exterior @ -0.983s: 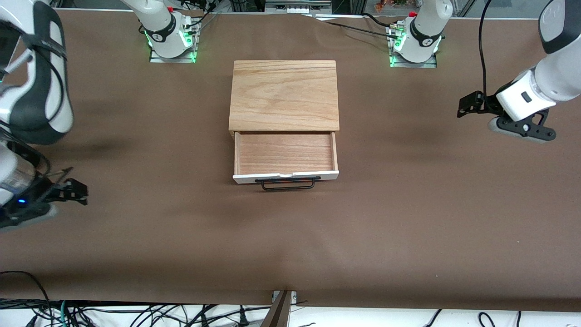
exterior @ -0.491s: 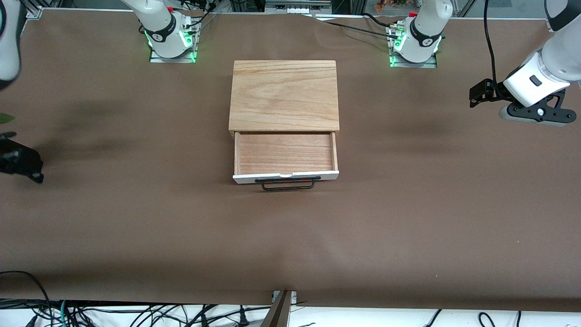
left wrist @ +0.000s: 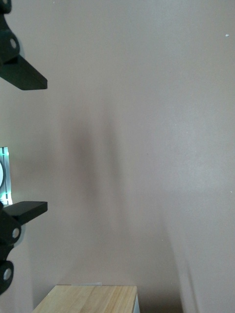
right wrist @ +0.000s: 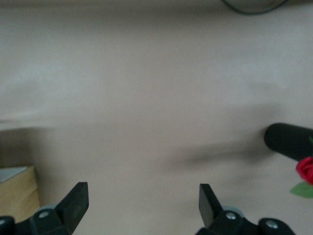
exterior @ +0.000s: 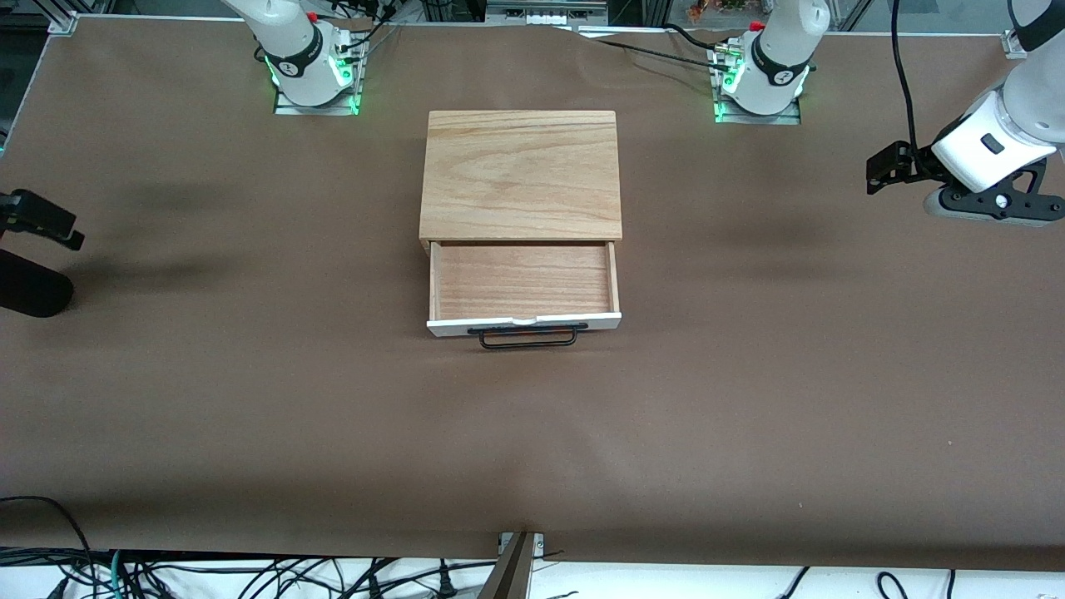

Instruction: Pull top drawer with both arms simultaneously

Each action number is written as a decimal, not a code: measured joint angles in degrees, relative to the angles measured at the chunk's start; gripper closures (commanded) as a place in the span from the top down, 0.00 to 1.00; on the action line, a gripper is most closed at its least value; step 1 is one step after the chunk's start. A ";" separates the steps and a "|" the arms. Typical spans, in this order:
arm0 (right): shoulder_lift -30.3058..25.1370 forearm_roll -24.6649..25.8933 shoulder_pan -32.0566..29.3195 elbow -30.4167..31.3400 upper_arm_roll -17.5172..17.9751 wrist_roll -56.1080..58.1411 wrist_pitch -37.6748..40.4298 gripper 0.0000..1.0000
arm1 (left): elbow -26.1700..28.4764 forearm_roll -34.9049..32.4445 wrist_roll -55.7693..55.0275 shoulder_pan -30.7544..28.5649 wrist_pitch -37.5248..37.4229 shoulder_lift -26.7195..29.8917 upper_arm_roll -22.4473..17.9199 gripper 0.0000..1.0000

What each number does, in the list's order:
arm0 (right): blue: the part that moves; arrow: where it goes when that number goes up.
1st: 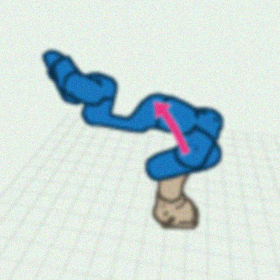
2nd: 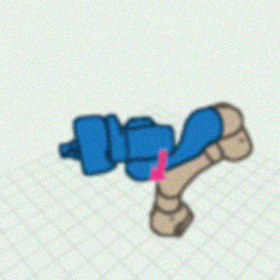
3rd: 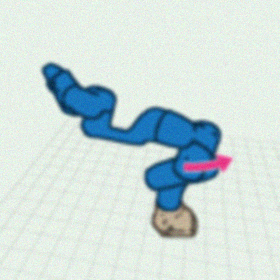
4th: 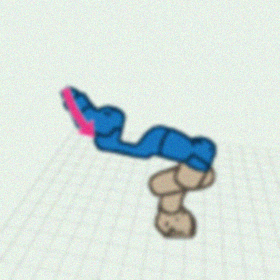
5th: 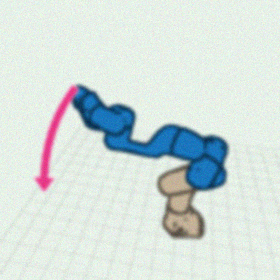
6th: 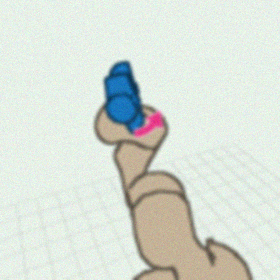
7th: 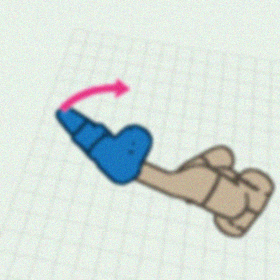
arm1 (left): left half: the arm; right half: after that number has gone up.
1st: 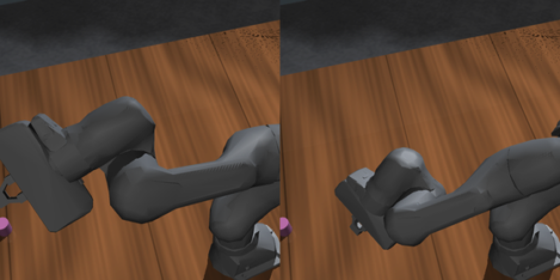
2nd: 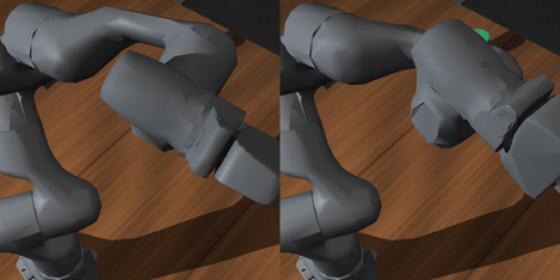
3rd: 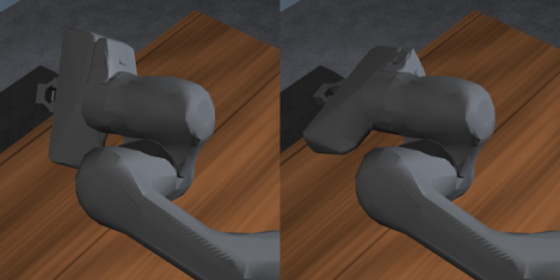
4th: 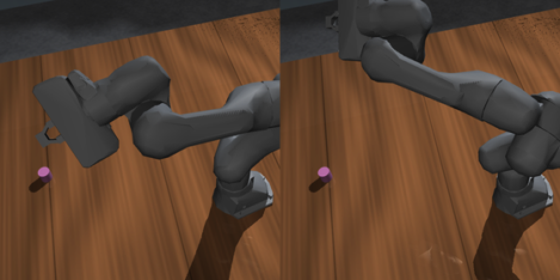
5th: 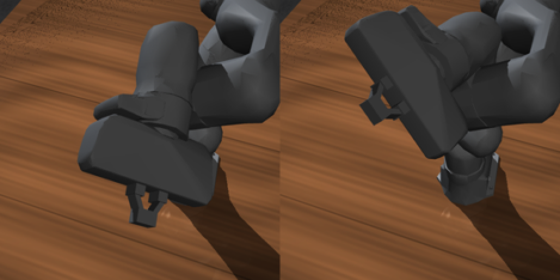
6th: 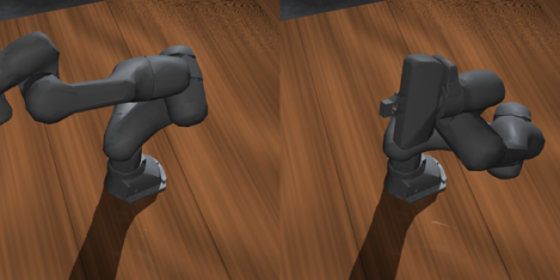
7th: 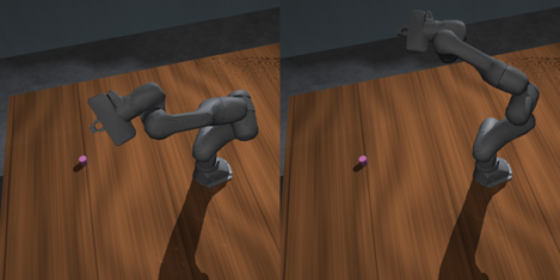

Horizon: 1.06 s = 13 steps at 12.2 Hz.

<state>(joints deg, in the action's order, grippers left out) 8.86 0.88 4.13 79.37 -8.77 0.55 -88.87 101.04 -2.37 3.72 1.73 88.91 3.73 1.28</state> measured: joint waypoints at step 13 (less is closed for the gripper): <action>-3.13 0.03 -2.95 5.37 5.06 -0.10 2.23 1.00 | -0.06 0.00 -0.06 0.00 0.00 0.02 -0.09 1.00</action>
<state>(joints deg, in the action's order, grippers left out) 5.73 0.91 1.18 84.74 -3.71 0.44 -86.65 100.98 -2.36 3.66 1.73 88.91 3.75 1.20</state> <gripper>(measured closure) 0.000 0.000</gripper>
